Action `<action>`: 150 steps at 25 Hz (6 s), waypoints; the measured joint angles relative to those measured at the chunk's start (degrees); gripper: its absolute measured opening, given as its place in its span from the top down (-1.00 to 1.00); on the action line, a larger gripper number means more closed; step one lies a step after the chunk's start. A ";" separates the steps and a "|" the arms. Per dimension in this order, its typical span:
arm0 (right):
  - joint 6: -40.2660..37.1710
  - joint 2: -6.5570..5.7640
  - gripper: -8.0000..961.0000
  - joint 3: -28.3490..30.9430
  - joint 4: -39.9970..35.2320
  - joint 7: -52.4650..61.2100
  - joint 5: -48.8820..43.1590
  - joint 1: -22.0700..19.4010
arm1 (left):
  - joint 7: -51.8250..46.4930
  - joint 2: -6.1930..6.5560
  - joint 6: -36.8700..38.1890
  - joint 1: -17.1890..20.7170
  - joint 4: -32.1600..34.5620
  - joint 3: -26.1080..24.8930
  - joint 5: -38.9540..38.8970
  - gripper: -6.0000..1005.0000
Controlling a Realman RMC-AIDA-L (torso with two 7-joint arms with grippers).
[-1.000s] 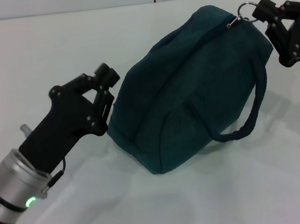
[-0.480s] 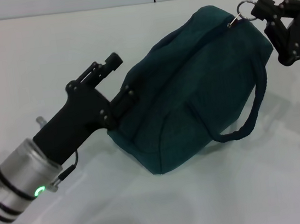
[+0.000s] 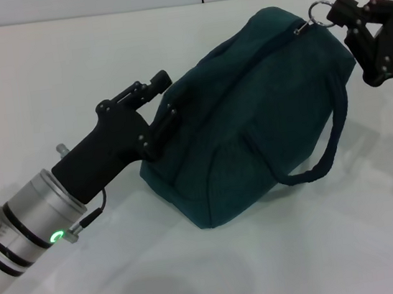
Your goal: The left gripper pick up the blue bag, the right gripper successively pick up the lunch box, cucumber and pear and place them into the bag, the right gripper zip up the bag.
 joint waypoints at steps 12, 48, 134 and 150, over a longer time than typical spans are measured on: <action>-0.07 0.04 0.96 -0.87 -0.10 0.02 -0.08 0.05 | -0.30 0.03 -0.17 -0.36 -0.70 0.06 2.89 0.47; 2.00 -0.12 0.95 -9.13 0.76 3.80 7.89 -1.10 | -1.74 1.51 7.48 3.78 -8.33 -0.45 -0.65 0.88; 8.49 -0.80 0.93 -2.58 -10.62 19.65 -12.99 0.10 | -1.13 0.91 7.40 3.43 -9.73 -0.12 -0.31 0.88; 12.58 -0.75 0.95 6.88 -6.36 17.34 -13.16 -2.63 | -1.78 0.68 7.54 3.52 -9.73 -0.30 -0.48 0.88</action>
